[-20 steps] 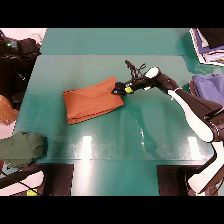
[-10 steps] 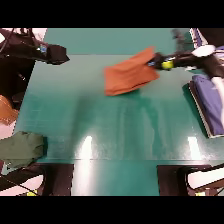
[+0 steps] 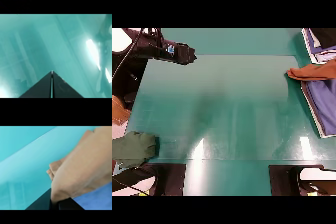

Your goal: Fold the shirts.

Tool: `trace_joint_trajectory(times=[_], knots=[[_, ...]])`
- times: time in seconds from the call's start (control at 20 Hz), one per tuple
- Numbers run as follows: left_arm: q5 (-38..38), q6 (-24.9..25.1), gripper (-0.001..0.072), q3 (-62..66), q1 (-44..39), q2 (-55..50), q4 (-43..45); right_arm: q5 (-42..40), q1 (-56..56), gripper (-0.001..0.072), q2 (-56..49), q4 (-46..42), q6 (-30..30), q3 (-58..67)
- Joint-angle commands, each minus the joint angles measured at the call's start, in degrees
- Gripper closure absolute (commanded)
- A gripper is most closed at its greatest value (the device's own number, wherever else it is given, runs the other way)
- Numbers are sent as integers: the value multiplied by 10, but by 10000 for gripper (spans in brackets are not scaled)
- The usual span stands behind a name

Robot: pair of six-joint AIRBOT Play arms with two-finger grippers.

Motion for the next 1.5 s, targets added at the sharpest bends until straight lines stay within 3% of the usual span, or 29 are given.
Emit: trace_joint_trajectory(times=[0.0, 0.3, 0.65, 1.1, 1.15, 1.25, 1.3, 1.45], knots=[[10, -9, 680, 0, -6, 0, -2, -38, -28, 699, 12, 21, 2, 1], [10, -8, 680, 0, -5, 0, -1, -60, -57, 698, 98, 18, 4, 1], [4, -8, 680, 0, -6, 0, 0, 110, -152, 698, 142, -22, 31, -7], [-5, -2, 680, 0, -5, 0, 1, 128, -221, 681, 262, -169, 38, -290], [-6, 0, 680, 0, -5, 0, 1, 128, -231, 558, 269, -182, 38, -312], [-7, 3, 680, 0, -5, 0, 1, 127, -261, 188, 283, -202, 38, -350], [-7, 8, 680, 0, -5, 0, 1, 126, -278, 82, 287, -202, 38, -358], [-7, 8, 680, 0, -6, 0, 1, 116, -296, 81, 304, -136, 42, -355]])
